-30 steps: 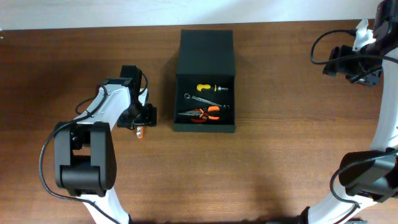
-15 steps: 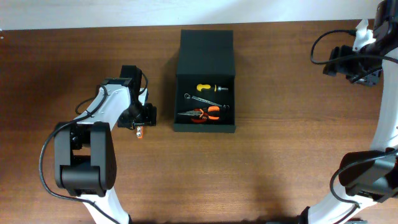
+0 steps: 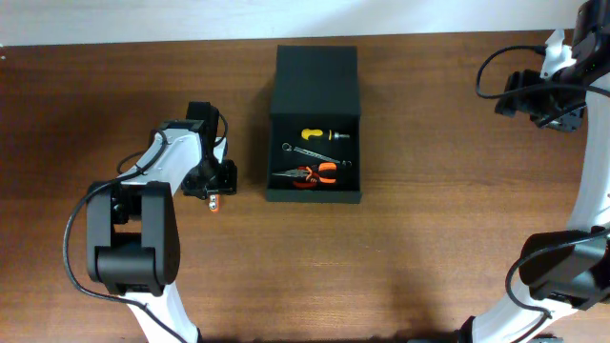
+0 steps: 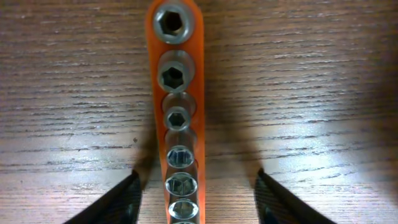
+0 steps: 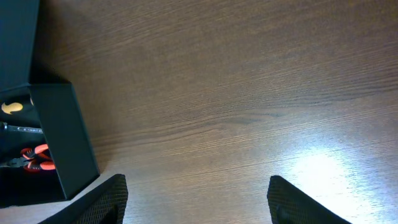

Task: Pack container
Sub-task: 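Lower the left gripper onto the orange socket rail and grasp it, then carry the socket rail into the box and release it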

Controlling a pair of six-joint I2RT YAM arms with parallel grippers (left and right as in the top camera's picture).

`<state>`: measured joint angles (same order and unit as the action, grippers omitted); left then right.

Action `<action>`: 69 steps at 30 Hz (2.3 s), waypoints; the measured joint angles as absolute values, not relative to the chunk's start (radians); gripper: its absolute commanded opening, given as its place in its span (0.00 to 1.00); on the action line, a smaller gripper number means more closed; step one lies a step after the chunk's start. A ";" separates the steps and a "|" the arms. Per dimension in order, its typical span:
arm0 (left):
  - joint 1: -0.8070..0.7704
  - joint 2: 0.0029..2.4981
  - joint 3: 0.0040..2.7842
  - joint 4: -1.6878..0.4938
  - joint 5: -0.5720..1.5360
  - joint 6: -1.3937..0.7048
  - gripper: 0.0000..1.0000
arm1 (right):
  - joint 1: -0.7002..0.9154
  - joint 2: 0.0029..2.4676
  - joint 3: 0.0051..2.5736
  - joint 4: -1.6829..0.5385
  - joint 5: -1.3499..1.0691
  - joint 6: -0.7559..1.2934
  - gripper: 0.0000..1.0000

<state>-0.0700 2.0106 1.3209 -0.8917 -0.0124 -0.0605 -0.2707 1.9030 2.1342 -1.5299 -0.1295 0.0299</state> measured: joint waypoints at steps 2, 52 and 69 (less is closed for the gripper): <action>-0.070 2.011 1.321 -0.892 -0.012 -0.053 0.36 | -0.271 1.903 2.134 -1.530 -0.130 0.030 0.71; -0.556 2.072 2.128 -1.364 0.014 1.140 0.02 | -0.271 1.903 2.134 -1.530 -0.130 0.030 0.72; -0.559 2.361 2.104 -1.307 -0.028 1.220 0.06 | -0.271 1.903 2.134 -1.531 -0.130 0.030 0.72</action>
<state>-0.5587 2.3611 2.1044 -1.3067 -0.0280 1.2201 -0.2707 1.9030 2.1342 -1.5307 -0.1295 0.0296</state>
